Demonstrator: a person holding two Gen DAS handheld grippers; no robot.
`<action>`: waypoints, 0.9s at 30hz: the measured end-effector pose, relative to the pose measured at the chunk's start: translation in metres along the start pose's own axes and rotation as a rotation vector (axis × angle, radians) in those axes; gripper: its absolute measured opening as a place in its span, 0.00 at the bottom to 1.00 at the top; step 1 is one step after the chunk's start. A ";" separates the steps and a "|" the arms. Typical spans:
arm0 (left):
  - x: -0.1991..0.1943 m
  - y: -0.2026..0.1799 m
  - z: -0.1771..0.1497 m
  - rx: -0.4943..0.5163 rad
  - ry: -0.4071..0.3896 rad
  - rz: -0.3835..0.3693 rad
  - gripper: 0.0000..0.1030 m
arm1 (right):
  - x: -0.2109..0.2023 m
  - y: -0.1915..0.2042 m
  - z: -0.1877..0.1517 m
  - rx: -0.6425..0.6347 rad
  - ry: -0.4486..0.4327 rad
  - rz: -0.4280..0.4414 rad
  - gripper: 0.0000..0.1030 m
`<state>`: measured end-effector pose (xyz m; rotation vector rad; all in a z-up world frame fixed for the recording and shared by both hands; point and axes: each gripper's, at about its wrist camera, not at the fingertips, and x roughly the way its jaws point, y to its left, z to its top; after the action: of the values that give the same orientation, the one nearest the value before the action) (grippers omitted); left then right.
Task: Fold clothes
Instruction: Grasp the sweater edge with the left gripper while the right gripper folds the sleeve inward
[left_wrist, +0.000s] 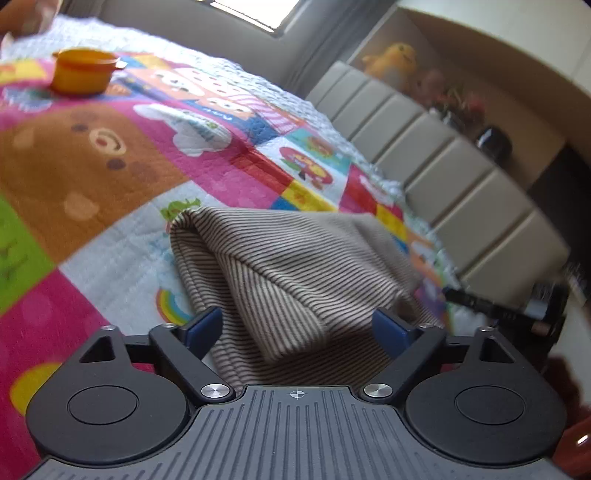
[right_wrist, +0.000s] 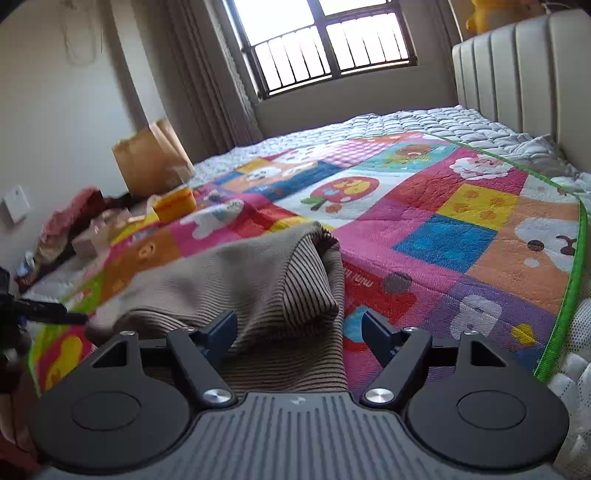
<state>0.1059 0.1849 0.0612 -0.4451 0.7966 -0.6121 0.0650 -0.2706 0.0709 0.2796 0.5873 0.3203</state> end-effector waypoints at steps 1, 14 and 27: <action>0.005 0.001 0.000 -0.021 0.003 -0.004 0.92 | -0.002 -0.002 0.003 0.035 -0.014 0.022 0.77; 0.083 0.004 0.001 -0.172 0.017 0.001 0.92 | 0.125 0.018 0.021 -0.081 0.114 -0.006 0.76; 0.023 -0.044 -0.001 0.026 -0.084 -0.054 0.40 | 0.045 0.035 0.026 -0.094 0.011 0.042 0.18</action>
<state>0.1031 0.1370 0.0736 -0.4672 0.6979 -0.6492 0.1078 -0.2262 0.0812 0.2004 0.5757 0.3890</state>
